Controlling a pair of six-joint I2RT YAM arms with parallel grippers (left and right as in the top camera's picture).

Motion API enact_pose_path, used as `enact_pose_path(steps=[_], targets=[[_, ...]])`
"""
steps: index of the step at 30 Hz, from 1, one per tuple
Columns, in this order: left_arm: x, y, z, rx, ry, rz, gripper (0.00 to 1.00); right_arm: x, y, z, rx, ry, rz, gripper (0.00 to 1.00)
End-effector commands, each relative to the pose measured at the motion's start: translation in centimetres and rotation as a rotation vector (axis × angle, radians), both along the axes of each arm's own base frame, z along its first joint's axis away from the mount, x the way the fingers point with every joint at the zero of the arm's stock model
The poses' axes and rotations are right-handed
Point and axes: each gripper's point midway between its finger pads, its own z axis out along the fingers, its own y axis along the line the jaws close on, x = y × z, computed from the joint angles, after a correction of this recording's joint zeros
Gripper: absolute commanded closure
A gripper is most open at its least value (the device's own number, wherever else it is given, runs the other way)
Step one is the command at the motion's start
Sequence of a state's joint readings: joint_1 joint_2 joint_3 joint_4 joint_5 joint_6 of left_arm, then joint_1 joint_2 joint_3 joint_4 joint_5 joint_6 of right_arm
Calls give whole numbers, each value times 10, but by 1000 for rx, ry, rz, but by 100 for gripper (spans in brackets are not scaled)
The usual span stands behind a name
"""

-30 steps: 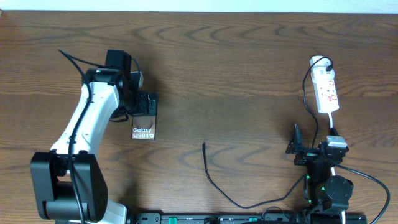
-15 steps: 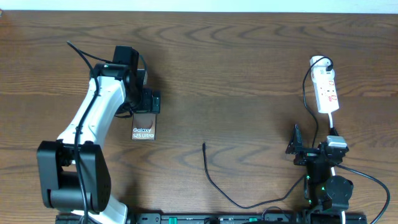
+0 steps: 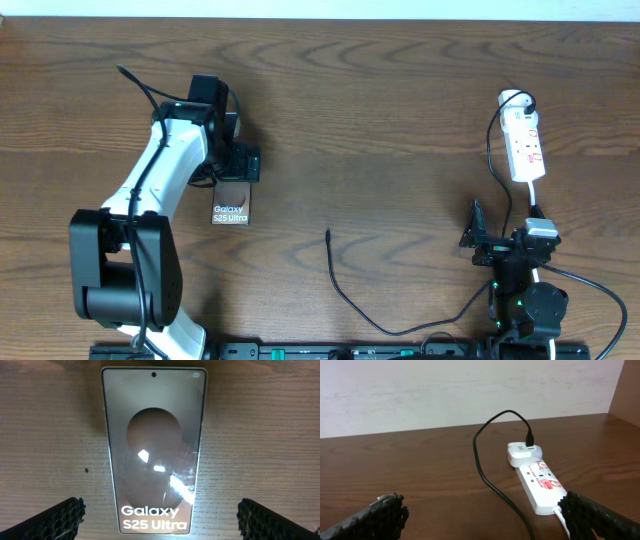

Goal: Plug charger to phone and switch on socket
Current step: 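Move the left gripper forward over the silver phone, then lower the open left gripper down around the phone's top edge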

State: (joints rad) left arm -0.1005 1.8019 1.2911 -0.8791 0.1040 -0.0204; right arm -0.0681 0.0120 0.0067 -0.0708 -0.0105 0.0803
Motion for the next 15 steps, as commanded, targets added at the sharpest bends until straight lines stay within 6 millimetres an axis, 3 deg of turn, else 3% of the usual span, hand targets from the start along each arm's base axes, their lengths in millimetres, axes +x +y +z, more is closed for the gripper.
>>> enact_pose_path(steps=[1, 15], targets=[[6, -4, 0, 23, -14, -47, 0, 0, -2, 0, 12, -1, -12, 1], [14, -3, -10, 61, -26, -36, 1, 0, -2, 0, 12, -1, -11, 1]])
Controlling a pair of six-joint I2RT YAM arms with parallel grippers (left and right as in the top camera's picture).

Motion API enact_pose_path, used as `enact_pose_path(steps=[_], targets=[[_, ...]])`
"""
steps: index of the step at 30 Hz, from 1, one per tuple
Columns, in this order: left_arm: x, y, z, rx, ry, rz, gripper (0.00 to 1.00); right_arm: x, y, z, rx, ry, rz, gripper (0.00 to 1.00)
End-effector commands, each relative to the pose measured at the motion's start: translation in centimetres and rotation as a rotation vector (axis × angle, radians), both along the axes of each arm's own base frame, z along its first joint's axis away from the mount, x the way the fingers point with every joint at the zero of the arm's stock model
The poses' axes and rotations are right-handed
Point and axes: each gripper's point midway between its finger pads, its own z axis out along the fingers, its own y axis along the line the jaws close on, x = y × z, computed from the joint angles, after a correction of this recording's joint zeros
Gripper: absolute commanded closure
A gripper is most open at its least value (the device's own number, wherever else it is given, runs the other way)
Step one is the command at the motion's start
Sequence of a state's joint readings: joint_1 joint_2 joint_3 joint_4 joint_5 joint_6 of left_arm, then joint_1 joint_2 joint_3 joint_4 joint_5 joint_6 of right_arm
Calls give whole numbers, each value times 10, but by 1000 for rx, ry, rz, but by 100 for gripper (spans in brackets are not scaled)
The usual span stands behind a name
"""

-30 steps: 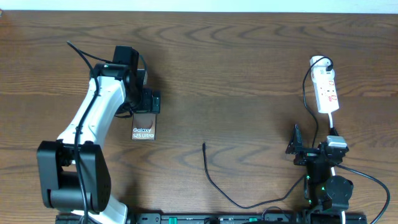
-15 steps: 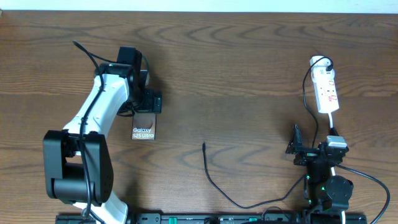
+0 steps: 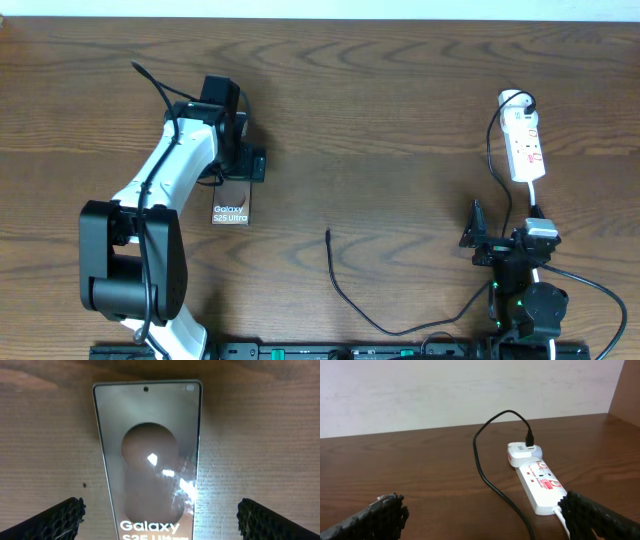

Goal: Plug charger to phone and switch on socket
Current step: 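Lower the open left gripper down around the phone's top edge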

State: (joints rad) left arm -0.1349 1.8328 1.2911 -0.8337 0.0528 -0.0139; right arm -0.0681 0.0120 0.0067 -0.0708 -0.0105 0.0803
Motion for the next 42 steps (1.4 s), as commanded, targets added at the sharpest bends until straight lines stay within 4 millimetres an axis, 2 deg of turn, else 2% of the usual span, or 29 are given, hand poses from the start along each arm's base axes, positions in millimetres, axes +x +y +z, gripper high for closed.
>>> enact_pose_path(steps=[1, 9, 22, 34, 42], targets=[[5, 1, -2, 12, -1, -1, 1, 0, -2, 0, 12, -1, -11, 1], [0, 1, -21, 16, 55, -2, 1, 0, -2, 0, 12, -1, -11, 1], [3, 14, -23, 13, 48, 35, 1, 0, -2, 0, 12, -1, -11, 1], [4, 9, -25, -19, 46, 32, 1, 0, -2, 0, 12, -1, -12, 1], [-4, 10, -32, -16, 64, 28, 1, 0, -2, 0, 12, -1, -11, 1]])
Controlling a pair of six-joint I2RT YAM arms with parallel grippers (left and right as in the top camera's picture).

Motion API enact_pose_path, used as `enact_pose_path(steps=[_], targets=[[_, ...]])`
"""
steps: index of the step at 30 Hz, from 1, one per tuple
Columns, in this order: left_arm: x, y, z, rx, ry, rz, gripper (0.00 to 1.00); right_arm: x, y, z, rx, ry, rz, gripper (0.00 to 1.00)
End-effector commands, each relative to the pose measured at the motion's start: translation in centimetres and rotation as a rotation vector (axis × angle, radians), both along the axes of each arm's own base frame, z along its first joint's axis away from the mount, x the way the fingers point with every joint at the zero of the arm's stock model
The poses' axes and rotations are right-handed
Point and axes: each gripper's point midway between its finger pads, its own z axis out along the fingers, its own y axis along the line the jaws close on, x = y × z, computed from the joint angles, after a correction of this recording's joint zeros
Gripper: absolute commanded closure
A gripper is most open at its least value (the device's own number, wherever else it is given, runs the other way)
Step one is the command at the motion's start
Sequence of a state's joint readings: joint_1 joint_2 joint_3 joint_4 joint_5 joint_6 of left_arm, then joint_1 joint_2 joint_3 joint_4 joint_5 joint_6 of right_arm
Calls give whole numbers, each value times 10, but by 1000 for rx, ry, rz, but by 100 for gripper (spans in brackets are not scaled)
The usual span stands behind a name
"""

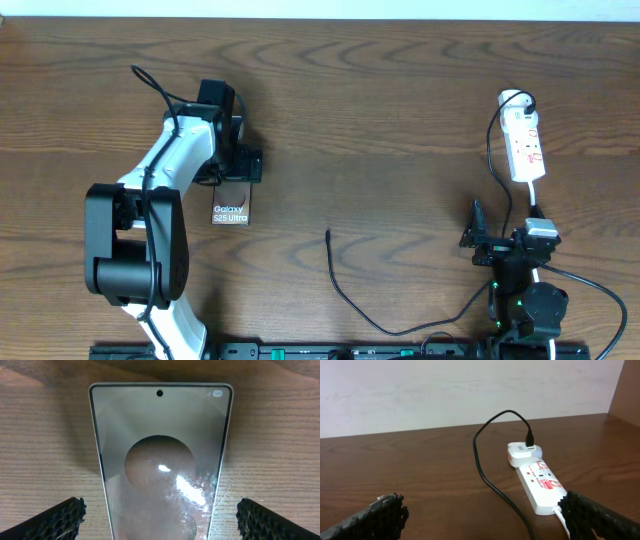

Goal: Plug charger to phone and switch on socket
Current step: 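Lower the open left gripper down around the phone's top edge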

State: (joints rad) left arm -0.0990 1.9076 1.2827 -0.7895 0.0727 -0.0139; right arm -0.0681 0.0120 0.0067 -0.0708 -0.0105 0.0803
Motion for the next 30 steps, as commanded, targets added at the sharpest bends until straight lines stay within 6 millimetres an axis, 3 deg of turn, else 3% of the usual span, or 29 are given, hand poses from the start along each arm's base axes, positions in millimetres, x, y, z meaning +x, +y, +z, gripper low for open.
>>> enact_pose_path(steps=[1, 30], targets=[[-7, 0, -6, -2, 24, -6, 1, 0, -2, 0, 12, -1, -12, 1], [-19, 2, -18, 4, 90, -5, 1, 0, -2, 0, 12, -1, -11, 1]])
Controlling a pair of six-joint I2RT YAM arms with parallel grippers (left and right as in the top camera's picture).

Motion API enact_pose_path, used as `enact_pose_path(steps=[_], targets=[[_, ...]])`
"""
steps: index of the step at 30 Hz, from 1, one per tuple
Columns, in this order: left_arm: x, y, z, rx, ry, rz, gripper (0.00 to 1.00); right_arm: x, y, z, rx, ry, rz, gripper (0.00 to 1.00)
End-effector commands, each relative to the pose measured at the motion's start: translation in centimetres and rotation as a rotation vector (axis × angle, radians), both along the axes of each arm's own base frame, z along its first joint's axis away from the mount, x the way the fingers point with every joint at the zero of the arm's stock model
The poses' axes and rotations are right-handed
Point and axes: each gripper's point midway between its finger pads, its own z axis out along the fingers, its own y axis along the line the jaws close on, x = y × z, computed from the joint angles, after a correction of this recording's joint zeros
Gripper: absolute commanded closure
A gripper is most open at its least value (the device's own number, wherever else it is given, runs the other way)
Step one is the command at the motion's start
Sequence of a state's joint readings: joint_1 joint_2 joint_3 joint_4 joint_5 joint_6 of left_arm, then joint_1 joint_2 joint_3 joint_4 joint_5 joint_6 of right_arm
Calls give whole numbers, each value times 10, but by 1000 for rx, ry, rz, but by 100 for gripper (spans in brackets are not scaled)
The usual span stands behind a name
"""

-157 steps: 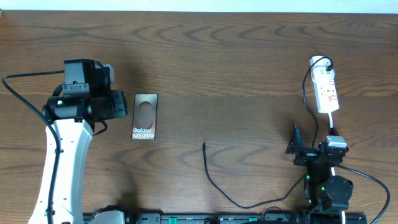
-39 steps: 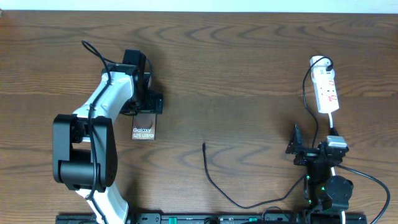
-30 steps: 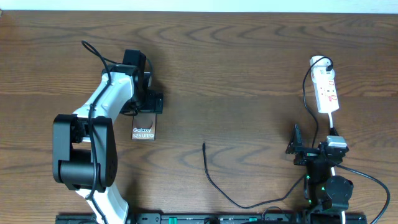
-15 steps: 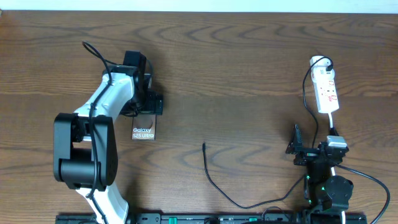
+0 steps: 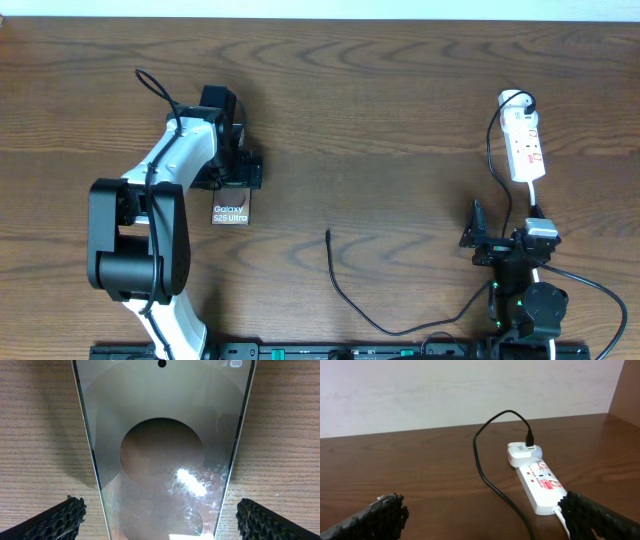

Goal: Plug charger to phone and switch on socket
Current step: 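Lower the open left gripper down around the phone's top edge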

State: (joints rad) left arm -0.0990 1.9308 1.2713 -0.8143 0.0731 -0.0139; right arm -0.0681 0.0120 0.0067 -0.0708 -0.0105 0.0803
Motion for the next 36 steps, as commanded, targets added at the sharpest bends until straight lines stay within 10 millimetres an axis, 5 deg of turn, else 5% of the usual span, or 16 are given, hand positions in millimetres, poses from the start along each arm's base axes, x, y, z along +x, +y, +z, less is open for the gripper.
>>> enact_pose_path(steps=[1, 18, 36], targets=[[-6, 0, -7, -2, 31, -5, 1, 0, -2, 0, 12, -1, -12, 1], [-17, 1, -22, -1, 44, -6, 1, 0, -2, 0, 12, -1, -11, 1], [-3, 0, -23, -6, -16, -21, 1, 0, -2, 0, 12, -1, -11, 1]])
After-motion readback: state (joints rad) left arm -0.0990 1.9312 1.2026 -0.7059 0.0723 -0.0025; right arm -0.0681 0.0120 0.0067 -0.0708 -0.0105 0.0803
